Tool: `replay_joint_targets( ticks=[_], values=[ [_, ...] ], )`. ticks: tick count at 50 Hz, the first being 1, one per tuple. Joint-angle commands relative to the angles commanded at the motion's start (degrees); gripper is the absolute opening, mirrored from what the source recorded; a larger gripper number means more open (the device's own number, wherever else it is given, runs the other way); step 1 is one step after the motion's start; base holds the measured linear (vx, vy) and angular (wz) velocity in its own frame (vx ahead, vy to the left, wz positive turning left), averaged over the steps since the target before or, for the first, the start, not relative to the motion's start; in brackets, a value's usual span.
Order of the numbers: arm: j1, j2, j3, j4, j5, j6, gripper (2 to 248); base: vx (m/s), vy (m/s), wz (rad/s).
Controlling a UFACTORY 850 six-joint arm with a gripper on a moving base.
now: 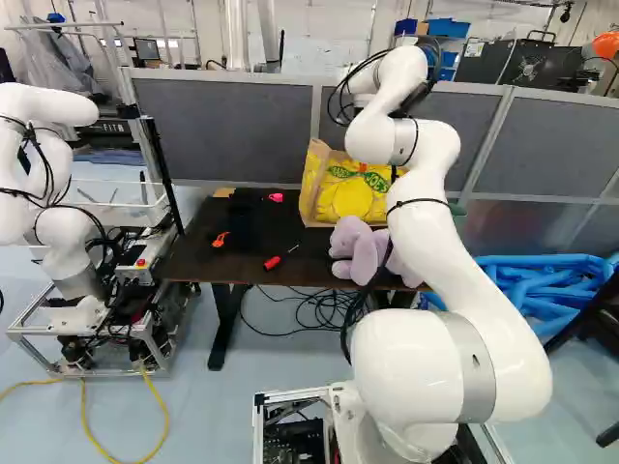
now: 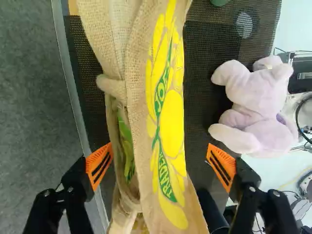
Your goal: Pick up the bag on the ground and place it on the table
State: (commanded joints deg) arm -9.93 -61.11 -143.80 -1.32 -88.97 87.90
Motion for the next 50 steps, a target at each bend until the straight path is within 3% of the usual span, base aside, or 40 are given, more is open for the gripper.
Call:
replay_joint_targets(
  ticks=[21,50],
  values=[
    [0.0,2.72,0.2,0.0,-4.27,0.0,247,0.0,0.0,0.0],
    [0.0,6.22,-0.19,0.0,-6.86,0.0,247,0.0,0.0,0.0]
  ],
)
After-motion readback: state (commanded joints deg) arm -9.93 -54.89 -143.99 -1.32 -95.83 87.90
